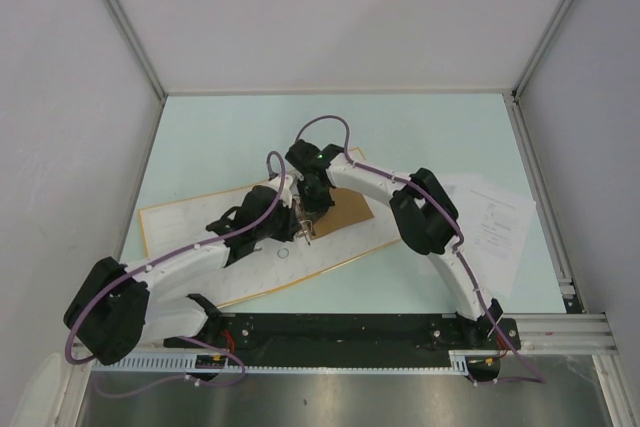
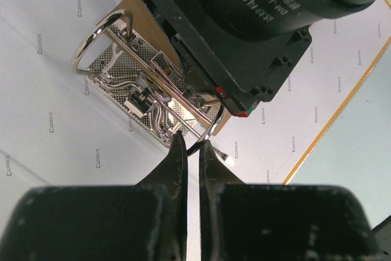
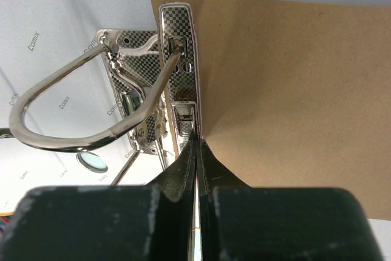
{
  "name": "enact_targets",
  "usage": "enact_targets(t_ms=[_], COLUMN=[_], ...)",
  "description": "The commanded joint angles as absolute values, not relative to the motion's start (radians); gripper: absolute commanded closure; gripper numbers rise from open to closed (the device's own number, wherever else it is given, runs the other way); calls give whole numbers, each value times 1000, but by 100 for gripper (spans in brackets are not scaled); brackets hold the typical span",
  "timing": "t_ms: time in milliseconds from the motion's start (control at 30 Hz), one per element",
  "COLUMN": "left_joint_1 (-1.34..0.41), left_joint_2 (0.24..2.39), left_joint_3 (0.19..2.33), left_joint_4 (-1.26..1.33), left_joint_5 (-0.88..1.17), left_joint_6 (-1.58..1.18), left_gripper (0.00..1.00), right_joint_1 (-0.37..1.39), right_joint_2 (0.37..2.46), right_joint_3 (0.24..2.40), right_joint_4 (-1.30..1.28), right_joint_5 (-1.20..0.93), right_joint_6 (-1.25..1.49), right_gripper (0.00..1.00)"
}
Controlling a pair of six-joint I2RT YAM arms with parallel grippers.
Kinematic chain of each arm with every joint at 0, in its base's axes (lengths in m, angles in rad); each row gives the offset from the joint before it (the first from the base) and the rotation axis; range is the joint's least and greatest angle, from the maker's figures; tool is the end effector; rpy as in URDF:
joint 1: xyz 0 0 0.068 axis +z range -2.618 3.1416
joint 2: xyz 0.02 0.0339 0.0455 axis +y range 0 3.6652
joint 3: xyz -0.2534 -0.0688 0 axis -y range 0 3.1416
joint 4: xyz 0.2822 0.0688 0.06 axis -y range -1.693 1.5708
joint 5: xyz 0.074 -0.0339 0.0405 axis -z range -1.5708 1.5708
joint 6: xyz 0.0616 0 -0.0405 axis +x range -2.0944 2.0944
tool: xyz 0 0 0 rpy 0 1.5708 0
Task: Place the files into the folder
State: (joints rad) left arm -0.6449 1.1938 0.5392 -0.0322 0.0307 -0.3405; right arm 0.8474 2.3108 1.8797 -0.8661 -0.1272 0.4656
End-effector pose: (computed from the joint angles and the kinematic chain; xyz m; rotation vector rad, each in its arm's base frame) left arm 0.2322 -0.1770 0.1389 0.3682 2.2892 -0.5503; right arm 0.3309 0.3866 0.1071 -0.5903 2.9168 0.4002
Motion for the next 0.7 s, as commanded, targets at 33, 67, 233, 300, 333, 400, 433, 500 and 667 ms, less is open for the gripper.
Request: enact_targets(t_ms=[33, 67, 233, 300, 333, 400, 433, 500, 667], left_joint_1=[-658, -658, -658, -658, -660, -658, -658, -658, -658], left_joint_2=[1187, 1186, 1170, 1167, 1161, 1157, 1158, 1160, 1144], left_joint_3=[511, 511, 512, 525, 531, 554, 566, 597, 604], left_joint_4=[-95, -98, -121, -138, -158, -181, -219, -251, -291], left_joint_5=[104, 103, 89, 71, 64, 51, 46, 38, 20], left_joint_6=[-462, -462, -453, -439, -433, -402, -394, -379, -390], left_gripper=[100, 100, 100, 100, 100, 100, 100, 100, 100], right_joint_1=[884, 887, 861, 842, 839, 819, 810, 775, 827], right_joint_2=[2516, 2494, 2363, 2250, 2215, 2137, 2120, 2102, 2151], right_joint_3=[1815, 1786, 1726, 1686, 1677, 1669, 1649, 1615, 1713], right_joint_4=[-816, -804, -648, -579, -525, -493, -464, -407, -451], right_joint_5=[23, 29, -179, -257, -277, -328, -342, -401, -214], right_joint_6=[439, 439, 429, 434, 436, 425, 413, 397, 393], right_gripper=[99, 99, 90, 79, 74, 59, 54, 46, 43])
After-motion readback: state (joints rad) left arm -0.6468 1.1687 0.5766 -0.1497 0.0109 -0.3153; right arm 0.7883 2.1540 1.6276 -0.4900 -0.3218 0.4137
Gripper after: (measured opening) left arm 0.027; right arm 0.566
